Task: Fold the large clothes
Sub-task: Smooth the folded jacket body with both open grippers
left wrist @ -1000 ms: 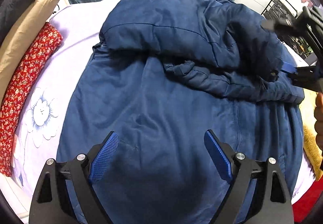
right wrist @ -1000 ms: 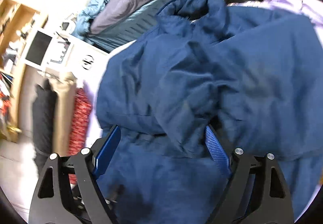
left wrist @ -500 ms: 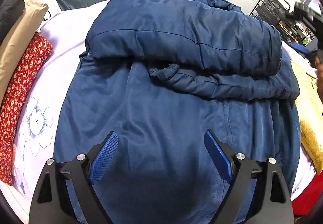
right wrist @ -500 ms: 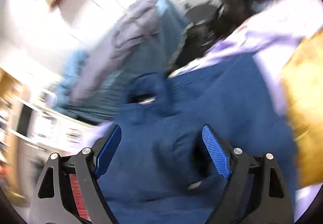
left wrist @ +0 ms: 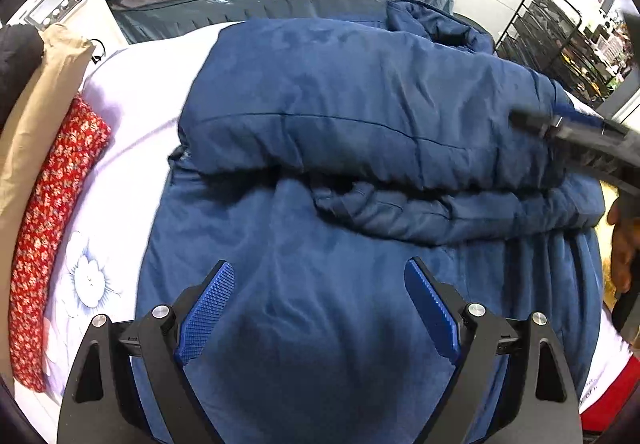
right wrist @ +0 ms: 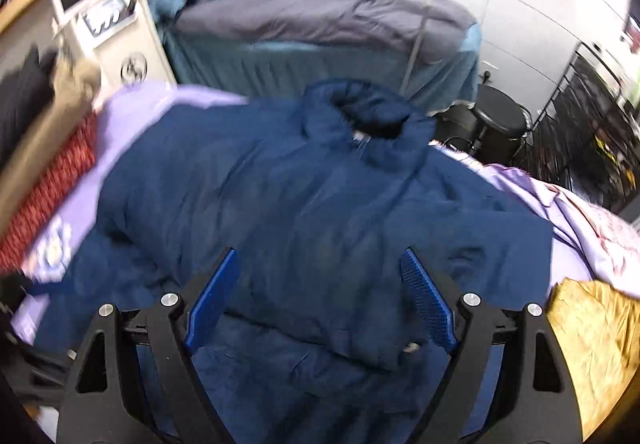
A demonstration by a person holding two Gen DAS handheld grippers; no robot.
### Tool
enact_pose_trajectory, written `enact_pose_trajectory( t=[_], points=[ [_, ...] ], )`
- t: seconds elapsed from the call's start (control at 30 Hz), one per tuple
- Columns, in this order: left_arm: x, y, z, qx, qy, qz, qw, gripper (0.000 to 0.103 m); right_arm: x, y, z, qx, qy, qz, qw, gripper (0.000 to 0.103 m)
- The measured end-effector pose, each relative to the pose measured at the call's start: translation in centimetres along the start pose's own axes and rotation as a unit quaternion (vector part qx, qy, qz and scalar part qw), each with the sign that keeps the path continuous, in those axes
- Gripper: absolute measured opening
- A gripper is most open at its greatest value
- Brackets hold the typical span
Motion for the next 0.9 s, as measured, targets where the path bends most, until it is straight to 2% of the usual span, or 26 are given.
enact_pose_trajectory(
  t=[0.2,0.23,0.3,0.37,0.47,0.57,0.7,0.77,0.9],
  points=[
    [0.7,1.8,-0.8,-0.017,0.013,0.011,0.9997,0.085,6.7,-2.4,-3.1,0.026,0.127,-0.048,0.99,0.082],
    [0.9,2.0,-0.7,-0.016,0.014,0.012,0.9997,0.085,7.7,-2.8,-3.8,0.031,0.143,-0.037,0.988,0.082],
    [1.1,1.9,-0.1,-0.007,0.011,0.016,0.9998,0.085,8.5,-3.1,-4.6,0.033,0.151,-0.024,0.988,0.082],
    [1.0,1.5,1.3,0.01,-0.003,0.02,0.9997,0.085,8.6,-2.7,-4.5,0.019,0.148,-0.031,0.988,0.083],
    [1.1,0.6,4.5,0.041,-0.025,0.024,0.9986,0.085,8.7,-2.1,-4.7,0.011,0.154,-0.039,0.987,0.086],
    [2.5,0.0,7.8,0.068,-0.027,0.036,0.9967,0.086,9.4,-1.9,-5.0,0.021,0.162,-0.039,0.986,0.089],
    [6.0,-0.1,10.6,0.089,0.002,0.048,0.9949,0.088,10.1,-1.9,-4.6,0.029,0.169,-0.036,0.985,0.092],
    [8.1,0.1,11.2,0.093,0.023,0.059,0.9937,0.094,10.5,-1.9,-4.5,0.027,0.17,-0.037,0.984,0.093],
    [11.2,0.9,11.7,0.074,0.055,0.066,0.9935,0.098,12.0,-2.2,-4.5,0.027,0.178,-0.033,0.983,0.097]
  ],
)
Point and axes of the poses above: each gripper's, at about its wrist camera, not at the fingertips, and x roughly the way its jaws point, y to its left, z to its top, the point moved 3 cm from there along x, roughly the way its jaws point, and after that the axes turned 15 degrees about -z, right-handed, at the moved point
